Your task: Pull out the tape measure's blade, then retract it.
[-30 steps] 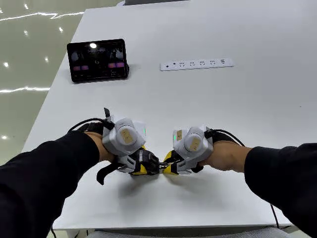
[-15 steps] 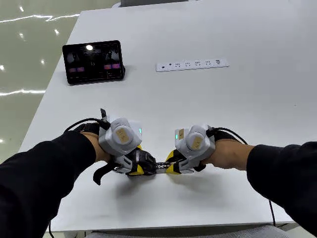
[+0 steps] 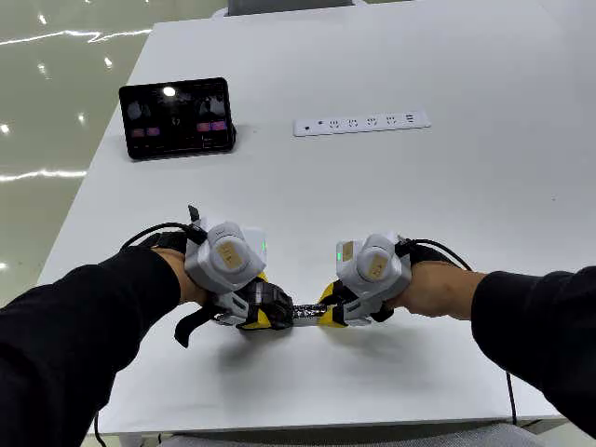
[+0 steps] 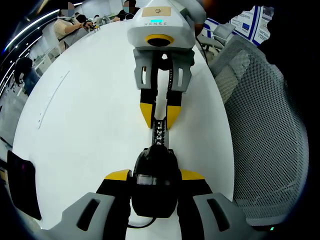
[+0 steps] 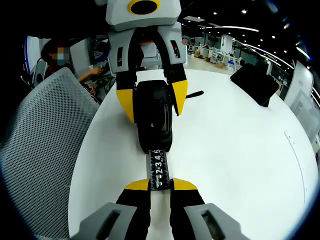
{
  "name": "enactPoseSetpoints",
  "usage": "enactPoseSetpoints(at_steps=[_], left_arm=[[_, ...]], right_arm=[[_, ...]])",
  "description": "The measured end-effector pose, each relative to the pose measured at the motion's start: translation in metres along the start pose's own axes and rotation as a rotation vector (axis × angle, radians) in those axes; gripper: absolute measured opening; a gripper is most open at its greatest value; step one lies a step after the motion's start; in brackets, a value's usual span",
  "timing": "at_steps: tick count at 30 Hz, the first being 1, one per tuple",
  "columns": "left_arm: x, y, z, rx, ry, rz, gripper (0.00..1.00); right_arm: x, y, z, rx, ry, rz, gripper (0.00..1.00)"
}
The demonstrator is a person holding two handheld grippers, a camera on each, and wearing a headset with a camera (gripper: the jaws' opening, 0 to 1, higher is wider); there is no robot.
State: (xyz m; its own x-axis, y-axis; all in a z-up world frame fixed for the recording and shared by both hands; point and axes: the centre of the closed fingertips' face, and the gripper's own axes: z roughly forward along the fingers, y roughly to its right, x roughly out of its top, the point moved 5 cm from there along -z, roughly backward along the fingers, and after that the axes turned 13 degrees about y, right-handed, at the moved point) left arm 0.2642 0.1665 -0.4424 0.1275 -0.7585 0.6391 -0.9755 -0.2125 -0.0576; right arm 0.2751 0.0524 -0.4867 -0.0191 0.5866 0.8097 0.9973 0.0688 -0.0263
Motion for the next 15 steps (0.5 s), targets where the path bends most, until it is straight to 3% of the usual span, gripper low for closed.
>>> enactPoseSetpoints(at_steps=[15], left_arm=[[0.0002,0.0004,-0.0002,0.003,0.009,0.006,0.30]], right_arm=[[-0.0044,-0.0009,-0.0078,-0.010,-0.007,0.013,0.11]])
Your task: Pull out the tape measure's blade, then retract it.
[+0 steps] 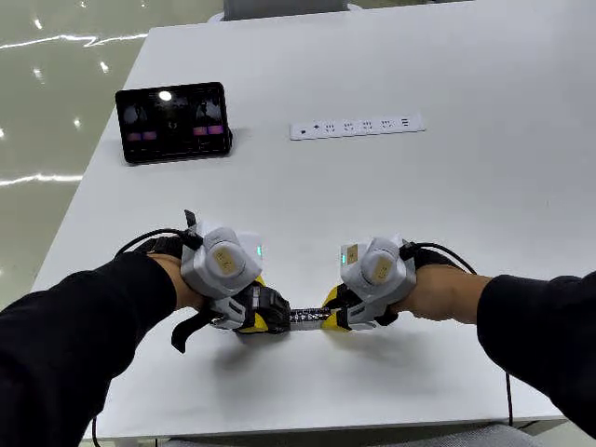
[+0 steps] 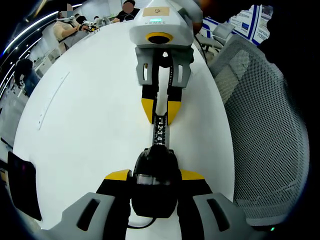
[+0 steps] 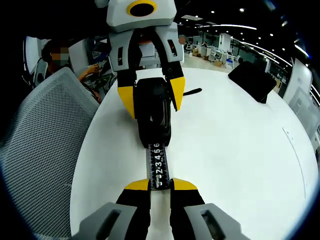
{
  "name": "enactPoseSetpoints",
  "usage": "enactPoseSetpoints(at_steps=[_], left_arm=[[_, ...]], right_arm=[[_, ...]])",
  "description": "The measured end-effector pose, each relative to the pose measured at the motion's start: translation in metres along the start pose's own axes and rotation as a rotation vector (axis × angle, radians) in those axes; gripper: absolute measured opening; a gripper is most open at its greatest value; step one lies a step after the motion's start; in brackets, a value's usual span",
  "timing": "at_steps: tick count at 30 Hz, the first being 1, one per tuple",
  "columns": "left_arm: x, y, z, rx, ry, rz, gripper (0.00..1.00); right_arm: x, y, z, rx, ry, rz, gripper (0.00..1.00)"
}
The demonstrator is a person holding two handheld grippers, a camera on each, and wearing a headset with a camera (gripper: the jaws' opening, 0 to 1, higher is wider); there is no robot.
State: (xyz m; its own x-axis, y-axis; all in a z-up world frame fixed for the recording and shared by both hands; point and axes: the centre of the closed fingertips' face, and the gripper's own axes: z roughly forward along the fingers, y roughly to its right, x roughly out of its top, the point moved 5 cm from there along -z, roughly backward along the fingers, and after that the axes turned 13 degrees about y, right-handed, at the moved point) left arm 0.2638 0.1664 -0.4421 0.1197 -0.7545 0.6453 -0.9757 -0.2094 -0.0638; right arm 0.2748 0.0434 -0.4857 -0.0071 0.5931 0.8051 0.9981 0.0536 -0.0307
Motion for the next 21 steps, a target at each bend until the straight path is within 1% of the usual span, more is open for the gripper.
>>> enactPoseSetpoints(at_steps=[11,21], left_arm=[[-0.0002,0.0004,0.0002,0.000,0.009,0.001,0.30],[-0.0008,0.0009,0.0002,0.007,0.012,0.011,0.30]], right_arm=[[-0.0019,-0.0012,-0.0025,0.002,0.002,0.000,0.11],[-0.0053,-0.0008,-0.0072,0.004,0.002,0.021,0.11]])
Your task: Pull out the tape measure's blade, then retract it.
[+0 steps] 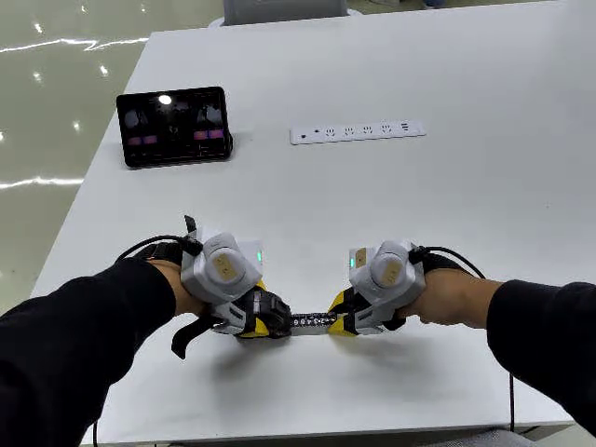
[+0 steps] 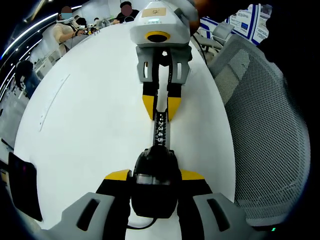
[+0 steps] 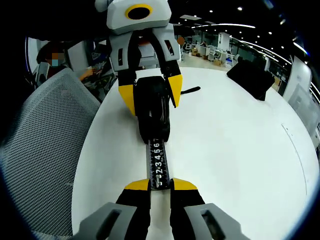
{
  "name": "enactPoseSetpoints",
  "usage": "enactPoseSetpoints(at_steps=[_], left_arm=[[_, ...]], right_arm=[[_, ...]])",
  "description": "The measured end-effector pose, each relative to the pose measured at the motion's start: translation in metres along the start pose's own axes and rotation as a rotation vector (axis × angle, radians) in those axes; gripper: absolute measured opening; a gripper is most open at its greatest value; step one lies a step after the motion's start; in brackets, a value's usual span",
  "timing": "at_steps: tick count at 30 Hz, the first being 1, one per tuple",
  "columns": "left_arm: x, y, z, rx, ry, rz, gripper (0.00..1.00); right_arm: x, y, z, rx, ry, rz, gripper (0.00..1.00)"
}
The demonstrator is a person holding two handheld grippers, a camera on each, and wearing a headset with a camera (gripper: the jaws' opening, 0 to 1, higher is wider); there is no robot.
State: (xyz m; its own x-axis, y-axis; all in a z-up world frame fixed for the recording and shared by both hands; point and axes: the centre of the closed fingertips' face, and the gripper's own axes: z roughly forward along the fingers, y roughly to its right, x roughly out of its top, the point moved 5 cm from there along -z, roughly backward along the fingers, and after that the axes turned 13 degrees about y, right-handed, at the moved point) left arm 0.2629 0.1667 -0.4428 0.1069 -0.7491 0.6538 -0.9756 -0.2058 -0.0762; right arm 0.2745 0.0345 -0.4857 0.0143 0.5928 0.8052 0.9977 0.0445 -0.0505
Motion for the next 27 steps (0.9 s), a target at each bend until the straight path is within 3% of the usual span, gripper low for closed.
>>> enactPoseSetpoints(at_steps=[27], left_arm=[[0.000,-0.001,0.001,0.009,-0.004,-0.001,0.30]], right_arm=[[-0.016,0.007,-0.024,-0.010,-0.018,-0.001,0.11]])
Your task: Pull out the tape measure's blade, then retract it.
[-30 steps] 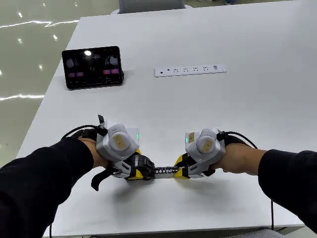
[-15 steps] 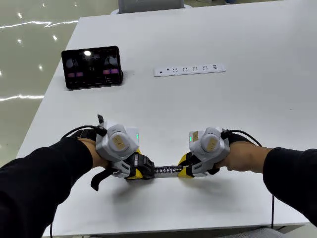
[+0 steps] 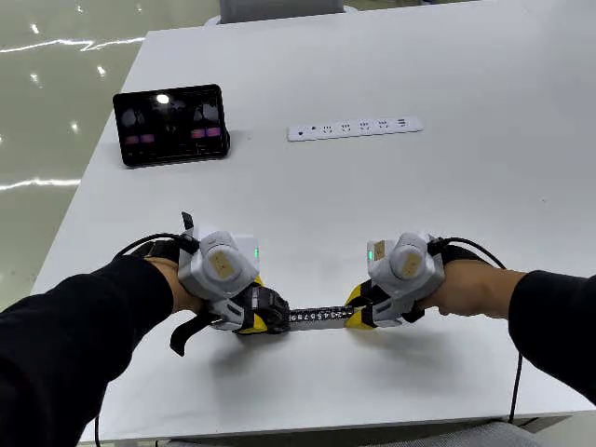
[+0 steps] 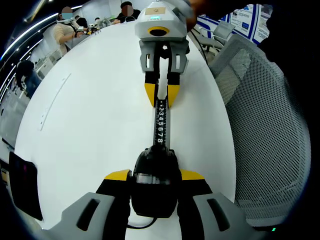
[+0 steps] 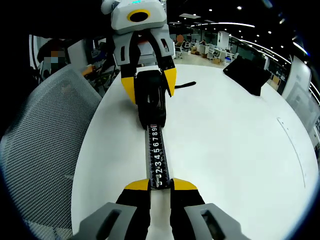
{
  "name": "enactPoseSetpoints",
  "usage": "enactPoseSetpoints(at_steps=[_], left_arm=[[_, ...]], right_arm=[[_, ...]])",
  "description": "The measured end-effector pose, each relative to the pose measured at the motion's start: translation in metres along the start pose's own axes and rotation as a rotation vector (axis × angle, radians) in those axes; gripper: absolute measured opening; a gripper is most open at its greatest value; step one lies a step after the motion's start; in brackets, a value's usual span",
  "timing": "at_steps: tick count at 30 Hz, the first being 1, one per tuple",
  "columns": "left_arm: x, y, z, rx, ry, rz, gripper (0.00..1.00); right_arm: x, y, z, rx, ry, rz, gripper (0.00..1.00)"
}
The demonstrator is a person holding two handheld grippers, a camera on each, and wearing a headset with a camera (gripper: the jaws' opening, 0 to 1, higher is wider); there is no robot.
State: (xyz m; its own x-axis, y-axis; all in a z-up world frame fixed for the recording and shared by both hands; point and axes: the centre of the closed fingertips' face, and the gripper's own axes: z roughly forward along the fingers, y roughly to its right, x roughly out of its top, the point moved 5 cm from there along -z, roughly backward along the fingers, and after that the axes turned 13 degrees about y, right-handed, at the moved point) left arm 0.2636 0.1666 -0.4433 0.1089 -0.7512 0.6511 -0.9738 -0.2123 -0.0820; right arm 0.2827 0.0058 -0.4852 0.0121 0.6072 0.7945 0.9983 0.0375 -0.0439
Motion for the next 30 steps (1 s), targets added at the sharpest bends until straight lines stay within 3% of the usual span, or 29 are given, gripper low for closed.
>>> enactPoseSetpoints(at_steps=[30], left_arm=[[0.001,0.001,0.000,0.008,0.003,-0.003,0.30]], right_arm=[[-0.012,0.003,-0.017,-0.003,-0.015,-0.017,0.11]])
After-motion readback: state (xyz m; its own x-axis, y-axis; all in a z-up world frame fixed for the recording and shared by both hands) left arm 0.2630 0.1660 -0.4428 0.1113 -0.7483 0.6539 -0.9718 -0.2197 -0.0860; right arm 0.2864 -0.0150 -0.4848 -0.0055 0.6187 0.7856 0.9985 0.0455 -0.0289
